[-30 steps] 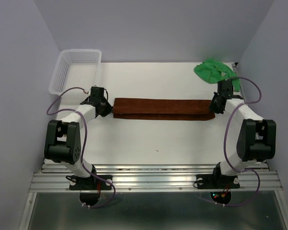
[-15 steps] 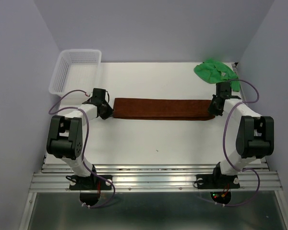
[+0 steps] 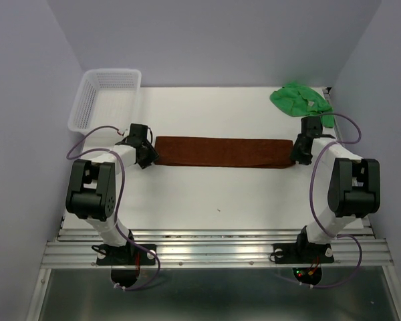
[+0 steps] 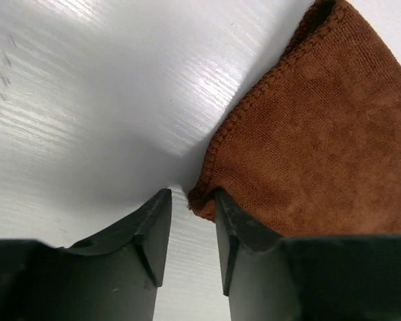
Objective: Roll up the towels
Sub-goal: Fold the towel
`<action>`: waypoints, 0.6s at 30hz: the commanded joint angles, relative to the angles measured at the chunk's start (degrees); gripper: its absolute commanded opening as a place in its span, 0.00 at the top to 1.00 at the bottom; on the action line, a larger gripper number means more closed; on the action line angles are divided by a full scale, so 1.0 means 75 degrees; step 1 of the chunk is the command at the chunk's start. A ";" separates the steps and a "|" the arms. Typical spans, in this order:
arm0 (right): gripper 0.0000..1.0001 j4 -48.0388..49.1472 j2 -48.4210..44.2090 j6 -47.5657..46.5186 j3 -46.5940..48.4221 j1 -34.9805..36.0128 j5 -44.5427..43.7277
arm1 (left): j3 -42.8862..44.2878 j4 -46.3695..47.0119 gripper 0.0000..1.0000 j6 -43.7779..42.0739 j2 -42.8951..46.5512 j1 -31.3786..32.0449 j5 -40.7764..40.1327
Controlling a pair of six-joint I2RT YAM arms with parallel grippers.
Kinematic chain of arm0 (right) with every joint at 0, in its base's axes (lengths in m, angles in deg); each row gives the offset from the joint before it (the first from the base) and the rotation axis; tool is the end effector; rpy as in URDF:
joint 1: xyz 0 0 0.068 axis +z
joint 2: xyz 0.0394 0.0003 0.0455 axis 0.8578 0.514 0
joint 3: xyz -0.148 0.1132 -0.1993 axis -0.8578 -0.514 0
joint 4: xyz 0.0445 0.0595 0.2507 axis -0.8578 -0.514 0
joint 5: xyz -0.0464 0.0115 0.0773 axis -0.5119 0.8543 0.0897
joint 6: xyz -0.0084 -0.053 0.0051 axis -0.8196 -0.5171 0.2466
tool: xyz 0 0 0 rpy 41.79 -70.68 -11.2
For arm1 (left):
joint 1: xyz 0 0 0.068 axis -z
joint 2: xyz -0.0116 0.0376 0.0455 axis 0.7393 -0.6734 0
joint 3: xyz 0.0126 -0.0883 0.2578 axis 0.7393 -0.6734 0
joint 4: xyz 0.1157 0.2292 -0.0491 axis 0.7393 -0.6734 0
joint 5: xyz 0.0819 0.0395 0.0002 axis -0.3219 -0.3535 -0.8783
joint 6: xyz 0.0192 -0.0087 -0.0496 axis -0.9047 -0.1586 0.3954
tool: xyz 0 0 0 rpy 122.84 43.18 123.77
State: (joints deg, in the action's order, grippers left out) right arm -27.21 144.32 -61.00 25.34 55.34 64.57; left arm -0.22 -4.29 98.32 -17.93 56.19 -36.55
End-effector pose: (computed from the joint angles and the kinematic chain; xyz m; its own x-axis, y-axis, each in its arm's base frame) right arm 0.3284 -0.0282 0.1841 -0.7603 0.4046 -0.5082 0.4615 0.8870 0.0157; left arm 0.3306 -0.0481 0.1674 -0.6712 -0.5417 -0.5061 -0.3940 0.8389 -0.3754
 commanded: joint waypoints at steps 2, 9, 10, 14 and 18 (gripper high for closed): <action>0.55 0.0253 -0.0121 0.0072 -0.0141 -0.0054 -0.0267 | -0.0032 -0.0323 0.50 -0.0117 0.0287 -0.0022 -0.0378; 0.35 -0.0098 -0.0730 0.0236 -0.0118 -0.0054 -0.0466 | 0.0214 -0.0850 0.42 -0.0059 0.0874 0.0013 -0.0542; 0.34 -0.0168 -0.0824 0.0225 -0.0083 -0.0054 -0.0548 | 0.0249 -0.1025 0.38 -0.0024 0.1083 0.0025 -0.0589; 0.00 -0.0403 -0.1480 -0.0114 0.0116 -0.0054 -0.0222 | 0.0460 -0.1459 0.02 0.0058 0.1739 0.0084 -0.0718; 0.00 -0.0344 -0.1996 -0.0595 0.0280 -0.0054 0.1113 | 0.0659 -0.1659 0.01 0.0117 0.2292 0.0236 -0.0753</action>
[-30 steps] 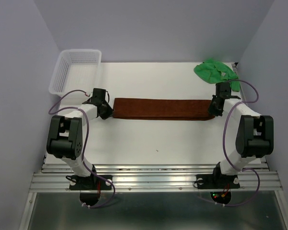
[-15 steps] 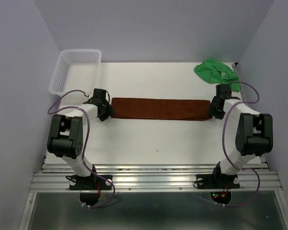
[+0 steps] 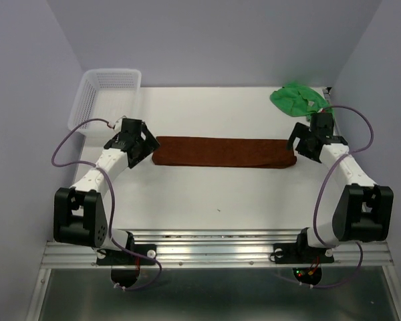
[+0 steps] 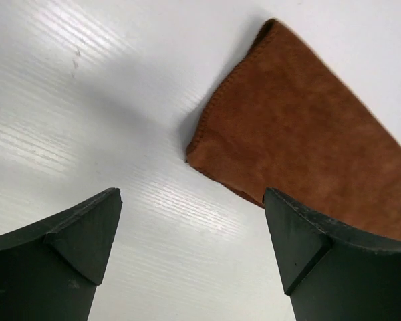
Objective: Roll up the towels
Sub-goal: Fold the towel
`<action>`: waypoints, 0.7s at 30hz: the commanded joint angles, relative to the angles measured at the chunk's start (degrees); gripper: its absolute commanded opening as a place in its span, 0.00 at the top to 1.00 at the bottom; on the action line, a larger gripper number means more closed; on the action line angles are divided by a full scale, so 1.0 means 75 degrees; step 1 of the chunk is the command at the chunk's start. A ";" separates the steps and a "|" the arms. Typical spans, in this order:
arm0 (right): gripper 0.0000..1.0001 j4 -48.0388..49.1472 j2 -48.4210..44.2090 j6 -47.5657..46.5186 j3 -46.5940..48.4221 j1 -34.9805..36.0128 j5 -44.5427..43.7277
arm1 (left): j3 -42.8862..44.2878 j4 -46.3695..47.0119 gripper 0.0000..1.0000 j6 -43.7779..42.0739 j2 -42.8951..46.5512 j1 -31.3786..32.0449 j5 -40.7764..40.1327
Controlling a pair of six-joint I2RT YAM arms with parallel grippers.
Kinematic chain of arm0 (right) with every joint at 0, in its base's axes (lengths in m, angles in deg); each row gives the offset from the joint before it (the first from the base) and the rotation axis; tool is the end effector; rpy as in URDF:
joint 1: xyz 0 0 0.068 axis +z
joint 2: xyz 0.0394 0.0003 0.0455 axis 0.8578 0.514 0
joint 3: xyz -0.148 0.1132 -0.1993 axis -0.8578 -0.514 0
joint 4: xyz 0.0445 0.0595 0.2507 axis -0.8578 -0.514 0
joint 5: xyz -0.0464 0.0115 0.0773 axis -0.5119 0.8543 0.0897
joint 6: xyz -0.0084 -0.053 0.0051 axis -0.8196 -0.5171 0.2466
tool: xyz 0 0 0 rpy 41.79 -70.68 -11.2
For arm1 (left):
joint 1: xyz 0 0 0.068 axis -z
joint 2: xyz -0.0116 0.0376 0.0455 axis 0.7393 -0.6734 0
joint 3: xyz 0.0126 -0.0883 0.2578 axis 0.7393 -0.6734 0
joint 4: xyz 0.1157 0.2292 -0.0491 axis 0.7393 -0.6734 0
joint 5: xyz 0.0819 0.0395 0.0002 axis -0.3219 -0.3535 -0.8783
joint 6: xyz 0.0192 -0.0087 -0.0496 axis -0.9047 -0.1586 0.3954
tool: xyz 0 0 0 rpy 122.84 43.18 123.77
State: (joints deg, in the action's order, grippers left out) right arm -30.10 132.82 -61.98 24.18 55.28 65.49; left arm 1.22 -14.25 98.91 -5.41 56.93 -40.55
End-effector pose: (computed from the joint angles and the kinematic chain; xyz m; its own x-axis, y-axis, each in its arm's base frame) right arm 0.3012 -0.0262 0.2345 -0.6984 0.3866 -0.6023 0.4366 0.8970 0.0694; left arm 0.3021 -0.0453 0.2285 -0.6075 -0.5490 -0.5741 -0.3991 0.8358 -0.3770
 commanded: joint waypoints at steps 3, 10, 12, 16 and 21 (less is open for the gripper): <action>0.00 0.0589 -0.0558 -0.0547 0.0388 -0.0045 0.2467 | 0.0689 -0.0202 0.01 0.0085 0.0716 0.0394 -0.0127; 0.00 0.1716 0.0180 -0.0243 0.0458 -0.0045 0.4438 | 0.1404 0.0477 0.01 -0.0020 -0.0442 0.0957 0.0588; 0.00 0.1775 0.0460 -0.0219 0.0505 -0.0045 0.4521 | 0.1545 0.0595 0.01 -0.0055 -0.0911 0.0992 0.0694; 0.00 0.1751 0.1094 -0.0020 0.0365 -0.0045 0.4076 | 0.1627 0.0782 0.01 -0.0055 -0.1568 0.0981 0.0694; 0.00 0.1529 0.1469 0.0226 0.0072 -0.0045 0.3374 | 0.1510 0.0935 0.01 -0.0032 -0.2283 0.0876 0.0764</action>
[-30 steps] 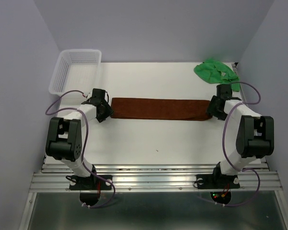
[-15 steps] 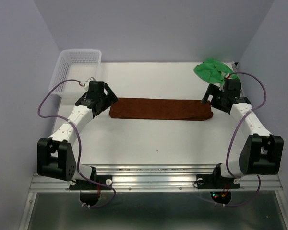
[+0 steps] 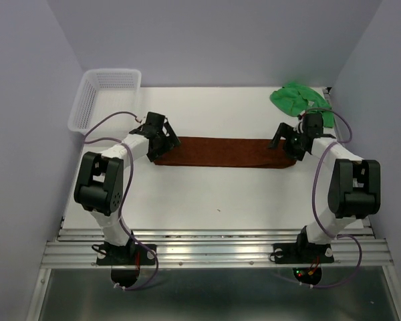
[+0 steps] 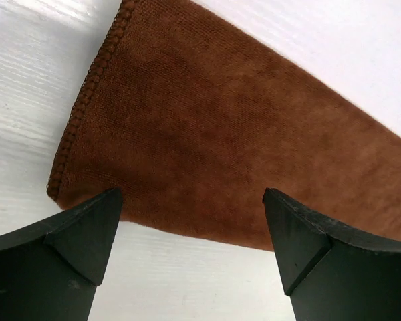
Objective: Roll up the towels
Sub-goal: Fold the towel
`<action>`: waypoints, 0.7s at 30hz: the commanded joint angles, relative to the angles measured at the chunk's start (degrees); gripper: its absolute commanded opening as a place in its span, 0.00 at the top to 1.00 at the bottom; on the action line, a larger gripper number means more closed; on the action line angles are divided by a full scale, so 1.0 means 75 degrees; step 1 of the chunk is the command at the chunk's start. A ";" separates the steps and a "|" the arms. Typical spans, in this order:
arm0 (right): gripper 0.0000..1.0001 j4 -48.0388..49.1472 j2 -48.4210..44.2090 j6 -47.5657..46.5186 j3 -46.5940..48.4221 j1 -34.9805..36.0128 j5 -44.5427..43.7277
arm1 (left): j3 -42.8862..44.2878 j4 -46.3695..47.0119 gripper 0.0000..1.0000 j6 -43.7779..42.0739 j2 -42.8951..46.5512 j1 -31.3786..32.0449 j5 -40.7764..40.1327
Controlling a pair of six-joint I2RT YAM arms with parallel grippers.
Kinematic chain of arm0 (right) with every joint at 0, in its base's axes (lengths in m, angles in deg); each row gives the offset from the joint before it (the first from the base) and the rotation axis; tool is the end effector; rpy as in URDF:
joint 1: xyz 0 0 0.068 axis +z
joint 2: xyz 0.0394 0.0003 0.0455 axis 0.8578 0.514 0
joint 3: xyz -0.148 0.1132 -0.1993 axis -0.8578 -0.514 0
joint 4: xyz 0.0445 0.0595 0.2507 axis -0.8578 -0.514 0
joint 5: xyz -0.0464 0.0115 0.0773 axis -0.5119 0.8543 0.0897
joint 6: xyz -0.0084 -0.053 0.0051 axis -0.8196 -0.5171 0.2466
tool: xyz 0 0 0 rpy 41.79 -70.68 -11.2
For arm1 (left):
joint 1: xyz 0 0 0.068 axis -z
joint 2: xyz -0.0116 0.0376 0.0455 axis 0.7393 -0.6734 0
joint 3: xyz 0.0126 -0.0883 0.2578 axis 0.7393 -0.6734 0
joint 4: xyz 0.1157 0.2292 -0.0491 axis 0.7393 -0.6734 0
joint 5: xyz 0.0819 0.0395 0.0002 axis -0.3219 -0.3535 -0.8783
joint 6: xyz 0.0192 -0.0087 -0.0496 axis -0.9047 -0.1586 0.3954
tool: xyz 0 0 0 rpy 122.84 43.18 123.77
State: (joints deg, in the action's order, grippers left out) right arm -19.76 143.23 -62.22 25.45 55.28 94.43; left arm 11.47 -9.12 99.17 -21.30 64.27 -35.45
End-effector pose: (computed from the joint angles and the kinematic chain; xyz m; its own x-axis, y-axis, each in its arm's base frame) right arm 0.3396 -0.0110 0.1993 -0.7911 0.3760 -0.4825 0.1465 0.8823 0.4473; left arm 0.3549 -0.1051 0.2029 -0.7145 -0.4620 -0.5254 -0.2502 0.8700 -0.4248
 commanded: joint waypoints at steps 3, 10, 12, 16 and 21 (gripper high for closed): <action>0.00 -0.0002 0.0211 0.0294 -0.0261 -0.0045 -0.1129 | 0.0015 0.0332 0.01 -0.0078 -0.0411 -0.0186 0.0086; 0.00 -0.0026 0.0469 0.0353 -0.0484 -0.0115 -0.1834 | -0.0103 0.0508 0.01 -0.0160 -0.0727 -0.0397 0.0109; 0.00 -0.0002 0.0539 0.0329 -0.0472 -0.0115 -0.1776 | -0.0080 0.0508 0.01 -0.0184 -0.0833 -0.0420 0.0121; 0.00 0.0010 0.0470 0.0248 -0.0379 -0.0115 -0.1624 | -0.0079 0.0450 0.01 -0.0254 -0.0845 -0.0432 0.0202; 0.00 -0.0014 -0.0186 -0.0092 -0.0051 -0.0115 -0.1483 | -0.0255 0.0262 0.01 -0.0395 -0.0120 -0.0432 0.0414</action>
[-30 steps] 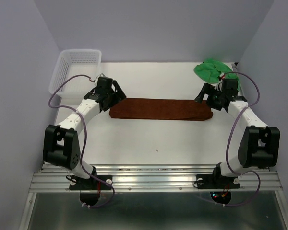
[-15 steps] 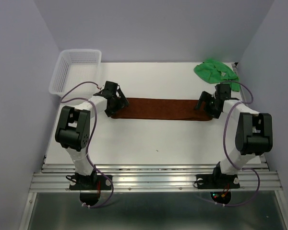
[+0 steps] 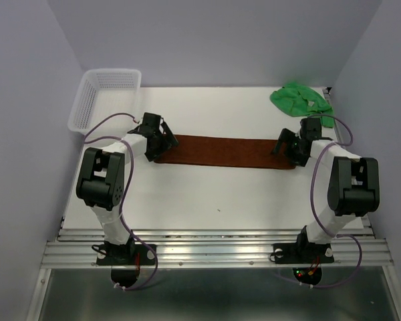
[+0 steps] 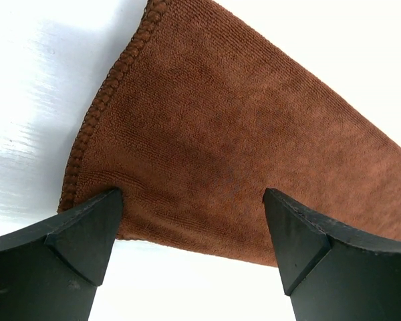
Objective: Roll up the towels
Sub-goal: Fold the towel
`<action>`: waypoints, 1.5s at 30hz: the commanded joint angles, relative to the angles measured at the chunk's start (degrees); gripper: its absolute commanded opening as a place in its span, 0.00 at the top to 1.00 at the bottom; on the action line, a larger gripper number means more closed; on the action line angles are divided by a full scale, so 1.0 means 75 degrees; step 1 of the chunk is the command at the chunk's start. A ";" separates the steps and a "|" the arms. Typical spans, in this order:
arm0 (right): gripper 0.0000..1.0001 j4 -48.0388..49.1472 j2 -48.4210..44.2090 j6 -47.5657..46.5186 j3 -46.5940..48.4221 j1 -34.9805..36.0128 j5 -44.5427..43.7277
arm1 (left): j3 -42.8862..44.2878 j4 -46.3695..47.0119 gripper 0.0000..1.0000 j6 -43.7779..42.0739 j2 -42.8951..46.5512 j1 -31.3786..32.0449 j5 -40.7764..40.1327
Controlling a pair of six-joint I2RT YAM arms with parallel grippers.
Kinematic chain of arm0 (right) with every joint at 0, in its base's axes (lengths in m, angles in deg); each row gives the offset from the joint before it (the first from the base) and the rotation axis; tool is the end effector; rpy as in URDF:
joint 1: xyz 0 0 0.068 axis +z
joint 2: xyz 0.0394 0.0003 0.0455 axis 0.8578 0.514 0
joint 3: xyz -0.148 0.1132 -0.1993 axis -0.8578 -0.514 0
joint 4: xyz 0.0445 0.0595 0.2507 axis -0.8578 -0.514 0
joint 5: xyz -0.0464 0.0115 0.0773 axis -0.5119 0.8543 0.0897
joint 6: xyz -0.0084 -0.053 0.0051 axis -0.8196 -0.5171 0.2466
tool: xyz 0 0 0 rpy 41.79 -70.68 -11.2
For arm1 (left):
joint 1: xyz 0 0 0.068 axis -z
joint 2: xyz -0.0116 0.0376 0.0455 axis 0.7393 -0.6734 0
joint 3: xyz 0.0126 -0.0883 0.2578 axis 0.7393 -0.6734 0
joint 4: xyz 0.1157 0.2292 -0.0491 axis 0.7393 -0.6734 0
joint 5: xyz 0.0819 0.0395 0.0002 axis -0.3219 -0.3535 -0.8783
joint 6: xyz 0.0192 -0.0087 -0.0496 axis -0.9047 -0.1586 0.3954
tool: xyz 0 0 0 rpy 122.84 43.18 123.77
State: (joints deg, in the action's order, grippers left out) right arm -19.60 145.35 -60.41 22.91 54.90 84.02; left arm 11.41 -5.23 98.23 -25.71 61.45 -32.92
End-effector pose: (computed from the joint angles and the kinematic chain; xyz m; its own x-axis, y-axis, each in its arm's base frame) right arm 0.3345 -0.0192 0.1735 -0.7811 0.4245 -0.4580 0.3045 0.8992 0.3143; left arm 0.3703 -0.0917 0.1802 -0.7189 -0.4768 -0.5058 -0.2633 0.8602 -0.4366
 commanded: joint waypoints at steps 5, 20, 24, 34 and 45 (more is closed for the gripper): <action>0.00 -0.0163 -0.1066 -0.0487 0.0486 -0.0136 -0.0340 | 0.0010 -0.0771 0.01 -0.0387 0.1208 -0.0056 -0.0426; 0.00 -0.0608 0.0115 -0.0651 0.1142 -0.0136 -0.1232 | 0.0539 -0.1418 0.09 -0.0422 0.0331 -0.0138 -0.1553; 0.03 -0.0573 0.0479 -0.0792 0.1225 -0.0136 -0.1173 | 0.0562 -0.1312 0.29 -0.0387 0.0084 -0.0173 -0.1705; 0.26 -0.0527 0.0983 -0.0874 0.0991 -0.0136 -0.1185 | 0.0434 -0.1031 0.55 -0.0422 -0.0373 -0.0279 -0.1495; 0.83 -0.0503 0.0785 -0.0932 0.0908 -0.0136 -0.0447 | -0.0363 -0.0655 0.61 -0.0317 -0.0139 -0.0197 -0.1225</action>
State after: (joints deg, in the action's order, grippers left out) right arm -23.63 151.80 -66.87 29.88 53.99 78.80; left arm 11.95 -9.03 95.70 -27.24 59.60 -43.26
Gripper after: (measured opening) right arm 0.232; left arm 0.396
